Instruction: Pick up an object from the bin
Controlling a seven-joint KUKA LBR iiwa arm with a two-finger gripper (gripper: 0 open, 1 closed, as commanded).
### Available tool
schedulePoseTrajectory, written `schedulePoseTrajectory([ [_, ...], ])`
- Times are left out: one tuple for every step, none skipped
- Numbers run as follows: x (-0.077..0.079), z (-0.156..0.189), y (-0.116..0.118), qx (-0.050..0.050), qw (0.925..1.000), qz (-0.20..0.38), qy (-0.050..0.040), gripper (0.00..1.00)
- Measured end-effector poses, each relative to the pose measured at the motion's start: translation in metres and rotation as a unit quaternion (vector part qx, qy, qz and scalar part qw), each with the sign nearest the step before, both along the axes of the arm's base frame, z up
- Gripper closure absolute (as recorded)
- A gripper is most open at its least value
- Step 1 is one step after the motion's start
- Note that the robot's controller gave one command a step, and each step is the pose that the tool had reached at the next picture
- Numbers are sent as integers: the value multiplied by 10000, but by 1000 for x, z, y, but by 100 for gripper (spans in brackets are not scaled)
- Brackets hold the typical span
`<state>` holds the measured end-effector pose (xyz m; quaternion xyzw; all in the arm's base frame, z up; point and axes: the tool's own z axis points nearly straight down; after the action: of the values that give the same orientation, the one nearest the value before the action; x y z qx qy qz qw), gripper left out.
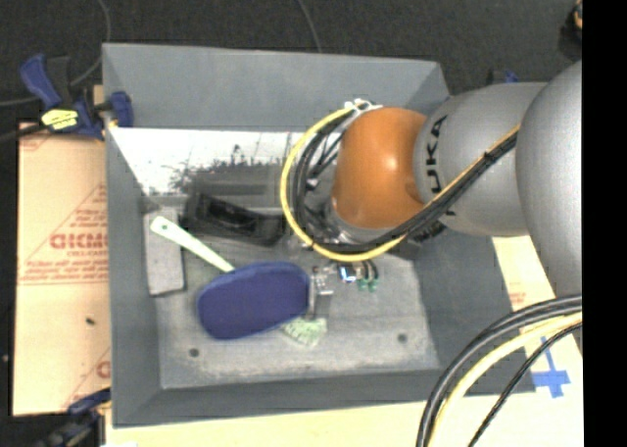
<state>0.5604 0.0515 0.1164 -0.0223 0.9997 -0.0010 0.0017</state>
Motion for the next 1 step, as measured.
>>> schedulePoseTrajectory([
  [35,-16,56,13,9993,382,1,0],
])
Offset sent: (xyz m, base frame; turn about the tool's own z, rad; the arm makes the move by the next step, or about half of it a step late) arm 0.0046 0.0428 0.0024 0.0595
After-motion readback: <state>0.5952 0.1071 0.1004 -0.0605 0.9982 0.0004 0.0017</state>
